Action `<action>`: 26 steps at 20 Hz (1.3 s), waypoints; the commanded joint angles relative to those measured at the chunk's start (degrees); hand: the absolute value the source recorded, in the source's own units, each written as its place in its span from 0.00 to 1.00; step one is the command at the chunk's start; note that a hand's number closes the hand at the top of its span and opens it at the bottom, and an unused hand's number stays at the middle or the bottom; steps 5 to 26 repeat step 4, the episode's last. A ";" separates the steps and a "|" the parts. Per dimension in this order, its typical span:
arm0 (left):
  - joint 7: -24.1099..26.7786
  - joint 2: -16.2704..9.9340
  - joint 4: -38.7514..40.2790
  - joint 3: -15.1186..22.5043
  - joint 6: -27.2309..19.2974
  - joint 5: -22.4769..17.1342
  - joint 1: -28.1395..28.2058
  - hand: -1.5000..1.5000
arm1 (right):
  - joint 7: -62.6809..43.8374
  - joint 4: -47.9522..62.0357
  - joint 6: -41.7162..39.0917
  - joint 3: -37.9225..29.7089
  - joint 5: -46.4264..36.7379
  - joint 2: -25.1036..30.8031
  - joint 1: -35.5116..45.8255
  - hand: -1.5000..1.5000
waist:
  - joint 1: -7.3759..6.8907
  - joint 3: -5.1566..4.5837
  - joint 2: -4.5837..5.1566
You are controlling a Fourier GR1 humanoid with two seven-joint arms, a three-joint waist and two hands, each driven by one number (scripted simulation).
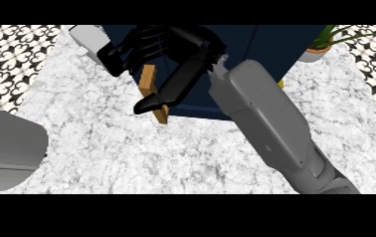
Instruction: Pick up the bottled water, place it into the cabinet and close the cabinet
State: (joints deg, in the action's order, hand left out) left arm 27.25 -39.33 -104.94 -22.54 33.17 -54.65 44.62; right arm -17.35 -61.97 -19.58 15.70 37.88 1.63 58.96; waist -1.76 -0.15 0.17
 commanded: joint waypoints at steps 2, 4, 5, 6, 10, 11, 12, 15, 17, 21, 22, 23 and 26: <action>-0.64 0.73 -0.73 0.61 0.11 1.75 -1.01 0.00 | 4.57 3.51 8.35 -7.47 -3.51 2.11 7.67 0.00 | 0.12 0.10 0.08; -1.51 -0.50 -0.87 0.50 0.83 0.28 -1.67 0.00 | 2.62 4.23 7.88 -9.56 -1.89 3.80 10.63 0.00 | -0.10 0.10 0.25; -1.51 -0.50 -0.87 0.50 0.83 0.28 -1.67 0.00 | 2.62 4.23 7.88 -9.56 -1.89 3.80 10.63 0.00 | -0.10 0.10 0.25; -1.51 -0.50 -0.87 0.50 0.83 0.28 -1.67 0.00 | 2.62 4.23 7.88 -9.56 -1.89 3.80 10.63 0.00 | -0.10 0.10 0.25; -1.51 -0.50 -0.87 0.50 0.83 0.28 -1.67 0.00 | 2.62 4.23 7.88 -9.56 -1.89 3.80 10.63 0.00 | -0.10 0.10 0.25; -1.51 -0.50 -0.87 0.50 0.83 0.28 -1.67 0.00 | 2.62 4.23 7.88 -9.56 -1.89 3.80 10.63 0.00 | -0.10 0.10 0.25; -1.51 -0.50 -0.87 0.50 0.83 0.28 -1.67 0.00 | 2.62 4.23 7.88 -9.56 -1.89 3.80 10.63 0.00 | -0.10 0.10 0.25; -1.51 -0.50 -0.87 0.50 0.83 0.28 -1.67 0.00 | 2.62 4.23 7.88 -9.56 -1.89 3.80 10.63 0.00 | -0.10 0.10 0.25; -1.51 -0.50 -0.87 0.50 0.83 0.28 -1.67 0.00 | 2.62 4.23 7.88 -9.56 -1.89 3.80 10.63 0.00 | -0.10 0.10 0.25; -1.51 -0.50 -0.87 0.50 0.83 0.28 -1.67 0.00 | 2.62 4.23 7.88 -9.56 -1.89 3.80 10.63 0.00 | -0.10 0.10 0.25; -1.51 -0.50 -0.87 0.50 0.83 0.28 -1.67 0.00 | 2.62 4.23 7.88 -9.56 -1.89 3.80 10.63 0.00 | -0.10 0.10 0.25; -1.51 -0.50 -0.87 0.50 0.83 0.28 -1.67 0.00 | 2.62 4.23 7.88 -9.56 -1.89 3.80 10.63 0.00 | -0.10 0.10 0.25; -1.51 -0.50 -0.87 0.50 0.83 0.28 -1.67 0.00 | 2.62 4.23 7.88 -9.56 -1.89 3.80 10.63 0.00 | -0.10 0.10 0.25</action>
